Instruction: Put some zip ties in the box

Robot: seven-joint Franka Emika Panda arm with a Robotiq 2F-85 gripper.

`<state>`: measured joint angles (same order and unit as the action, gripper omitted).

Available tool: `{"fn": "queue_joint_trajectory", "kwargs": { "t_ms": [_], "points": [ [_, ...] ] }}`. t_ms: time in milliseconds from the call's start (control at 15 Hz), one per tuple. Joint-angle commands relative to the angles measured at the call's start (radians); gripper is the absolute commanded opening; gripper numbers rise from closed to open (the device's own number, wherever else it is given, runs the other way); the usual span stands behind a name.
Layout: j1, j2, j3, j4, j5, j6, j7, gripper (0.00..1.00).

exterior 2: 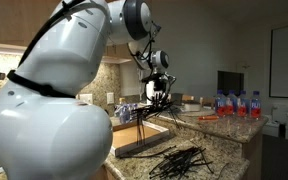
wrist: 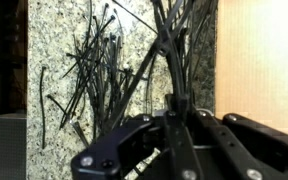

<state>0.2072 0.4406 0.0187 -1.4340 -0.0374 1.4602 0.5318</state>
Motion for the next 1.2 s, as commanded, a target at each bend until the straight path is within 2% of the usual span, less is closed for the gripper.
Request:
{"fn": "queue_joint_trajectory", "kwargs": {
  "t_ms": [0,467,1000,1133],
  "points": [
    [0.046,0.081,0.018,0.123,-0.021,-0.066,0.024,0.08],
    [0.144,0.312,0.035,0.412,-0.010,-0.153,0.018,0.08],
    [0.241,0.656,0.056,0.849,0.049,-0.217,0.150,0.08],
    [0.253,0.702,0.060,0.908,0.062,-0.229,0.180,0.08]
  ]
}}
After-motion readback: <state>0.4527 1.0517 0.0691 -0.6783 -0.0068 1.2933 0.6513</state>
